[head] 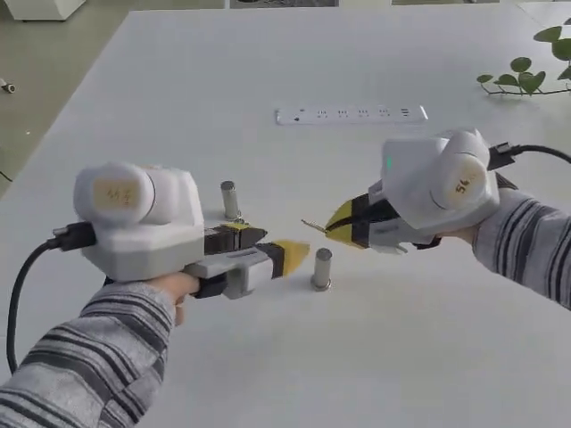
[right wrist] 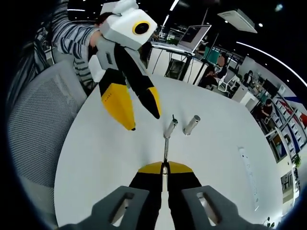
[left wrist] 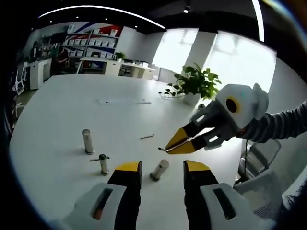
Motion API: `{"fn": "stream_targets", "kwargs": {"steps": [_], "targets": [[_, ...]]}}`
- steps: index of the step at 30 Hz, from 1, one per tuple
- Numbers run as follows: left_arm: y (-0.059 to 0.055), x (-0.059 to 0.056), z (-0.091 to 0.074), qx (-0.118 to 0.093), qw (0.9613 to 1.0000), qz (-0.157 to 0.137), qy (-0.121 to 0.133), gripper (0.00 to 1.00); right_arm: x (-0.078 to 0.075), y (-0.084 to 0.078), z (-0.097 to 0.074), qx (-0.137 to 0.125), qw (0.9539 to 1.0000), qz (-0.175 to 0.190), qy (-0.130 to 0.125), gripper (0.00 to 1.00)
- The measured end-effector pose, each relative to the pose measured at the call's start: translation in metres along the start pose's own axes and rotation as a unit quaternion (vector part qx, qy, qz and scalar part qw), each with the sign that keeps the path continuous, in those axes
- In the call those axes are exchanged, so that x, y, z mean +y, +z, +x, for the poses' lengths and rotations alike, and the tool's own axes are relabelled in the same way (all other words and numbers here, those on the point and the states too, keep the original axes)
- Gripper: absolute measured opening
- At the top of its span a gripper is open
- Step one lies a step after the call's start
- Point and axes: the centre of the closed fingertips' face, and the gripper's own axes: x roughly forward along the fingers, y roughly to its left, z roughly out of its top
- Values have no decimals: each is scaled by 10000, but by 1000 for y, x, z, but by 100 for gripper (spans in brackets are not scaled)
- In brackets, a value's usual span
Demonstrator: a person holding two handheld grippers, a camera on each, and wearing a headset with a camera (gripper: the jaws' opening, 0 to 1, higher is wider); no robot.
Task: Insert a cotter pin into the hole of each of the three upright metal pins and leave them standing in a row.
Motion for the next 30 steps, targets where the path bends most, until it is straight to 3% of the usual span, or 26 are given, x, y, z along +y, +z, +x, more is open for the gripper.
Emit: {"fn": "stream_targets", "kwargs": {"steps": [4,16,20,26,30], "targets": [[-1,-1,2,15,9999,-120,-51,23,8,6,1,-66,9999,-132,60,0],[-4,-5,4,-32,9987,-498,-140,12,25,22,2,-109,9983,-543,192,0],[-4,-6,4,-92,9975,-675,-187,8,28,26,2,-148,9980,-575,217,0],[-6,-8,5,-76,9966,-785,-246,0,31,30,3,-193,9982,-535,197,0],[-9,-9,5,-40,9968,-757,-241,0,32,30,4,-194,9983,-516,209,0]]}}
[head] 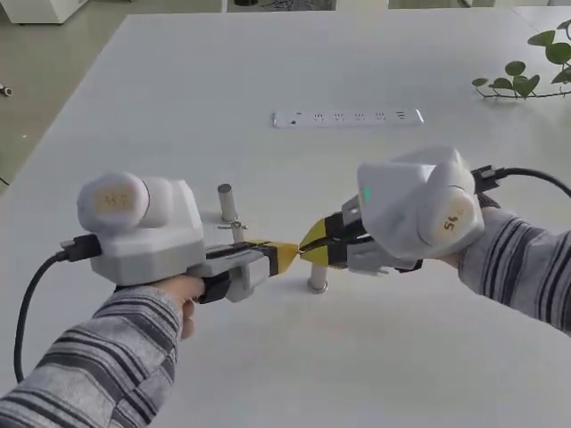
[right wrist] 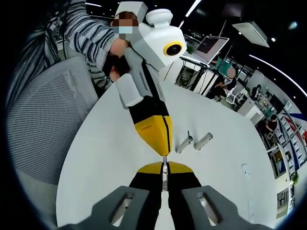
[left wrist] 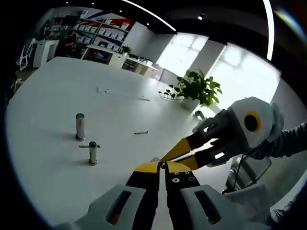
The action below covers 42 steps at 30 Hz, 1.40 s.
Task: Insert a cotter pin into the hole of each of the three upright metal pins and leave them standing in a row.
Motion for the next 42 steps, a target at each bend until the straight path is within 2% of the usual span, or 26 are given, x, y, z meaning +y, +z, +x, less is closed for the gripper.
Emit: {"fn": "stream_targets", "kwargs": {"steps": [3,9,12,13,15,19,21,22,26,28,29,31,32,33,36,38,42], "targets": [[-1,-1,-1,21,9999,100,-19,0,2,0,0,-22,10000,40,30,0],[-2,-4,-1,69,9992,381,-60,0,3,1,-2,-152,9985,517,118,0],[-2,-3,-1,92,9988,471,-94,0,3,1,-2,-217,9980,581,106,0],[-3,-3,-1,111,9986,507,-113,0,6,1,-2,-268,9961,811,200,0],[-5,1,-2,153,9968,782,-47,0,5,-1,-3,-314,9941,1023,171,0],[-10,2,-4,211,9944,1037,-52,0,7,-3,-6,-486,9839,1694,305,2],[-12,4,-5,239,9931,1149,-59,0,9,-3,-6,-555,9797,1887,376,5],[-13,6,-6,249,9926,1184,-55,0,11,-2,-7,-620,9738,2140,458,6],[-17,9,-10,254,9901,1373,-125,0,15,-1,-9,-819,9566,2721,643,8],[-17,10,-12,219,9896,1410,-171,0,18,-1,-10,-875,9515,2858,728,9],[-18,9,-13,196,9894,1419,-249,0,18,-4,-10,-902,9455,3022,813,10],[-19,7,-15,176,9888,1435,-369,0,21,-4,-10,-980,9398,3137,937,11],[-19,7,-16,170,9883,1458,-402,0,23,-4,-11,-1009,9344,3264,1007,11],[-19,6,-17,156,9875,1500,-457,0,22,-5,-10,-1004,9321,3343,970,12],[-18,2,-20,46,9871,1472,-629,0,27,-5,-11,-1066,9242,3501,1093,14],[-18,-2,-22,19,9856,1520,-746,0,32,-3,-11,-1148,9147,3669,1246,14],[-18,-10,-23,9,9827,1584,-955,0,37,-1,-13,-1247,9057,3798,1408,14]]}}
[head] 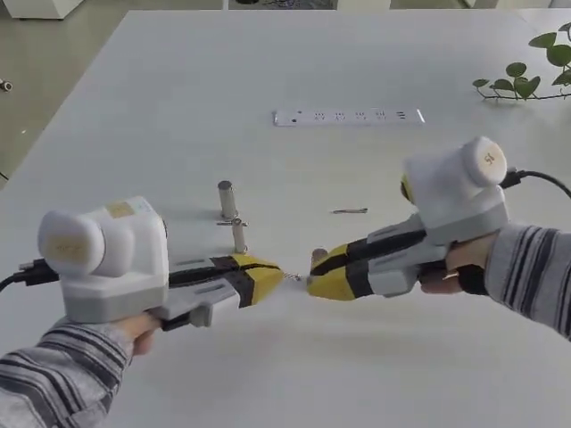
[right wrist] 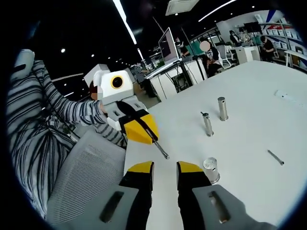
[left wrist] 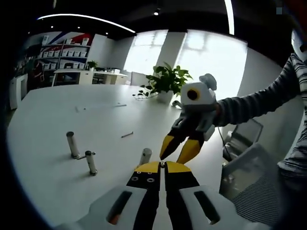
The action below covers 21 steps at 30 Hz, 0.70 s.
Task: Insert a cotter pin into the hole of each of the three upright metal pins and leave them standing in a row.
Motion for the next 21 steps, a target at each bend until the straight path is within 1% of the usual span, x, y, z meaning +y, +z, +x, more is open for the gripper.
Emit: {"fn": "stream_targets", "kwargs": {"steps": [3,4,6,9,10,11,14,17,21], "targets": [[2,-4,0,-41,9999,34,-100,0,4,1,0,-62,9999,101,112,14],[3,-7,0,-79,9998,21,-178,0,7,1,0,-76,9997,118,182,13],[5,-12,0,-138,9995,13,-301,0,9,0,0,-55,9996,111,243,13],[5,-16,0,-134,9991,13,-411,0,14,0,0,-56,9993,92,357,12],[4,-18,0,-130,9990,-3,-438,0,16,1,0,-60,9992,71,396,11],[4,-20,0,-162,9986,-96,-498,0,18,1,0,-56,9990,54,431,10],[4,-21,0,-198,9982,-150,-550,0,22,1,1,-42,9987,-6,507,8],[5,-27,-1,-224,9974,-189,-666,0,25,2,1,-62,9983,-30,571,6],[3,-29,-1,-185,9974,-170,-681,0,26,2,3,-23,9982,-101,592,3]]}}
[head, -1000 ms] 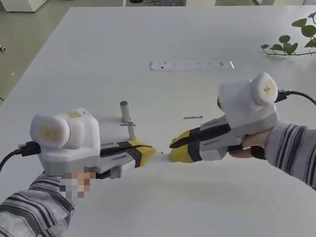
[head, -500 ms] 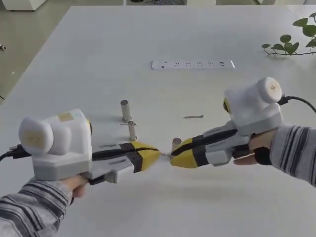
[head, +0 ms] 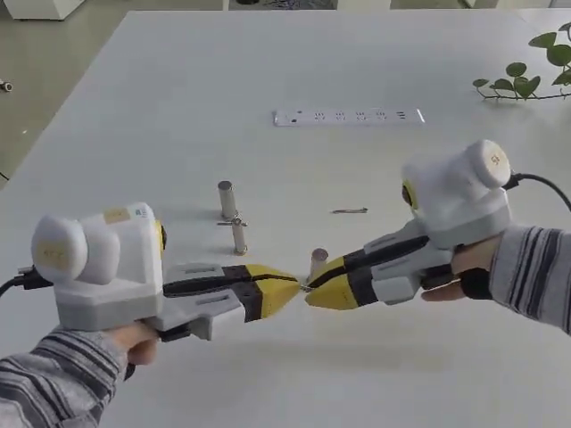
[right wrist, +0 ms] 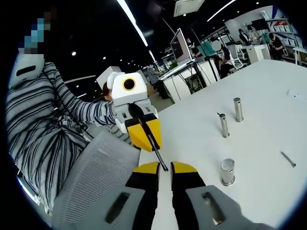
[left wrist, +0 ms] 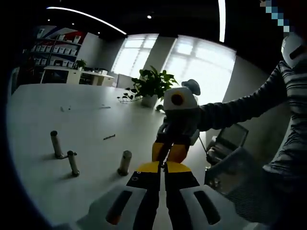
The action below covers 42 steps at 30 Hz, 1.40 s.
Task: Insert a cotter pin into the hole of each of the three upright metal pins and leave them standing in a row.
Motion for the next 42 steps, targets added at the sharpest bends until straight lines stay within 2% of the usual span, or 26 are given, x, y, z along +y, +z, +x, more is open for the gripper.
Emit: {"fn": "stream_targets", "kwargs": {"steps": [7,9,15,19,24,27,28,29,33,37,42], "targets": [[-1,1,-1,2,10000,-39,21,0,0,1,1,86,9998,-156,-20,1],[-1,2,-1,6,10000,-59,32,0,0,1,0,163,9991,-382,-61,0],[-3,2,-1,47,10000,-68,23,0,0,0,0,386,9964,-757,-80,0],[-5,2,0,69,9999,-51,52,0,-2,-3,0,618,9904,-1224,-152,0],[-7,5,2,43,9999,10,131,1,-2,-6,-1,787,9867,-1412,-147,0],[-8,7,4,91,9997,111,222,2,-4,-10,-2,959,9822,-1605,-187,0],[-9,8,5,106,9996,91,249,3,-8,-10,-3,992,9814,-1625,-223,0],[-10,10,6,102,9995,-123,267,3,-12,-12,-5,1078,9785,-1737,-259,0],[-11,18,7,113,9989,12,459,4,-19,-19,-10,1322,9721,-1899,-393,0],[-12,22,8,88,9981,113,605,10,-24,-22,-16,1353,9714,-1883,-512,0],[-16,26,10,155,9959,267,849,11,-34,-25,-25,1477,9678,-1889,-761,0]]}}
